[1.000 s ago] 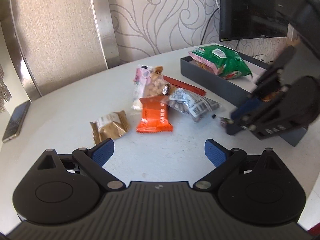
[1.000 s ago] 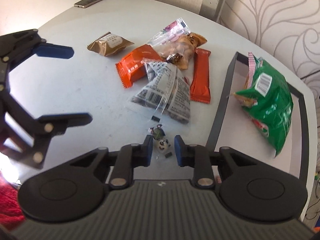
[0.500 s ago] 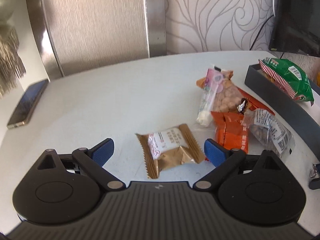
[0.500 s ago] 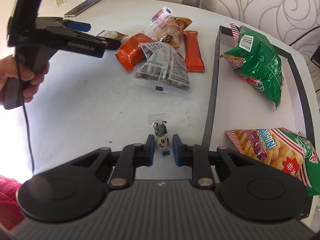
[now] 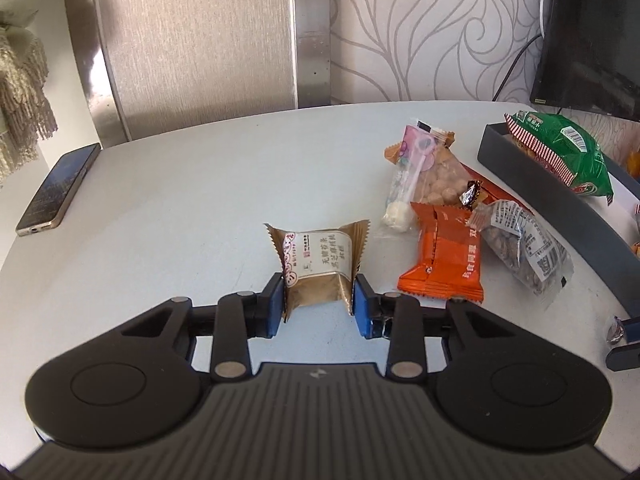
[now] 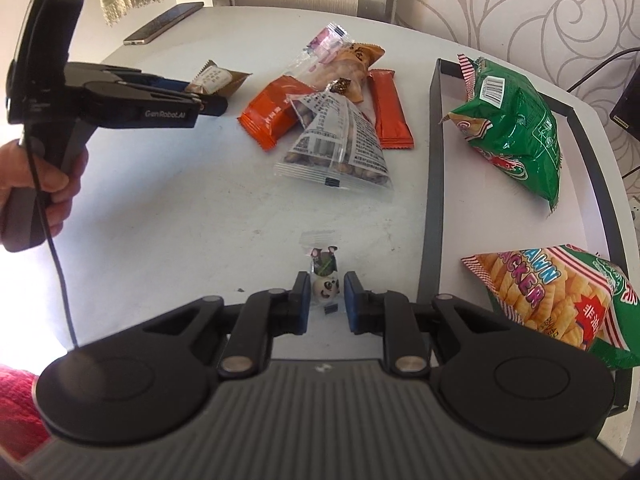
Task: Organize snacks
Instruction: 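Lift the brown pastry packet with the left tool and carry it over the box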
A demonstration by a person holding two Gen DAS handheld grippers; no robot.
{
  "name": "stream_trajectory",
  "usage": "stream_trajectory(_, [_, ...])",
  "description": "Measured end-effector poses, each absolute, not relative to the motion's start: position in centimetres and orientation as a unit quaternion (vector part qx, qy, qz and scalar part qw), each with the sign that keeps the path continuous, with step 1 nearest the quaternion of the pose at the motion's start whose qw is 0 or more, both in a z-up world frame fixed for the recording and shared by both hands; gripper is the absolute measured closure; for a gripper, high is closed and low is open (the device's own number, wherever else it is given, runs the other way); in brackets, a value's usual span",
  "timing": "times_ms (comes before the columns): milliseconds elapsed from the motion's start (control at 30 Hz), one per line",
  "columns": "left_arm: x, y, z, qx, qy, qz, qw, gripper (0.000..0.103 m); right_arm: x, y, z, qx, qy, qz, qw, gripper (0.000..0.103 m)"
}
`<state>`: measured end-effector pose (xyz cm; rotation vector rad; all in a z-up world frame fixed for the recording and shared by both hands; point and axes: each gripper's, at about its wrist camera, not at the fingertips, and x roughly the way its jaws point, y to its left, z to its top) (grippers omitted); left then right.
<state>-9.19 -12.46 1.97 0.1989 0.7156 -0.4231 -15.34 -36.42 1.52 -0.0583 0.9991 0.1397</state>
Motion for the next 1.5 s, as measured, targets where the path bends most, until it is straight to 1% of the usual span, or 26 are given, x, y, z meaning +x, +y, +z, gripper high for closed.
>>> stream_trajectory(533, [-11.3, -12.9, 4.8, 0.113, 0.317, -0.212, 0.917, 0.063, -17.5, -35.4, 7.4, -0.008, 0.407, 0.076, 0.91, 0.082])
stream_trajectory(933, [-13.1, -14.4, 5.5, 0.14, 0.302, -0.228, 0.915, 0.063, -18.2, -35.3, 8.9, -0.007, 0.384, 0.071, 0.921, 0.083])
stream_trajectory(1033, [-13.4, -14.7, 5.3, 0.147, 0.305, -0.23, 0.912, 0.063, -17.9, -35.5, 8.1, -0.021, 0.398, 0.067, 0.915, 0.083])
stream_trajectory(1200, [-13.7, -14.2, 4.6, 0.145, 0.315, -0.229, 0.91, 0.062, -18.6, -36.5, 4.4, -0.008, 0.45, 0.08, 0.89, 0.08])
stream_trajectory(1233, [-13.7, -14.2, 4.4, 0.145, 0.317, -0.23, 0.908, 0.062, -18.8, -36.5, 3.7, -0.018, 0.453, 0.076, 0.888, 0.073])
stream_trajectory(1267, [-13.9, -14.2, 4.2, 0.144, 0.319, -0.231, 0.908, 0.062, -18.9, -36.3, 3.2, -0.035, 0.453, 0.074, 0.888, 0.069])
stream_trajectory(1333, [-14.3, -14.1, 3.8, 0.146, 0.322, -0.233, 0.906, 0.062, -18.6, -36.1, 2.4, -0.057, 0.459, 0.072, 0.884, 0.069])
stream_trajectory(1367, [-14.4, -14.1, 3.7, 0.147, 0.324, -0.233, 0.905, 0.062, -18.3, -36.2, 2.1, -0.052, 0.466, 0.069, 0.881, 0.069])
stream_trajectory(1500, [-14.9, -13.9, 3.5, 0.143, 0.327, -0.232, 0.905, 0.062, -17.0, -36.6, 1.9, 0.028, 0.471, 0.074, 0.879, 0.068])
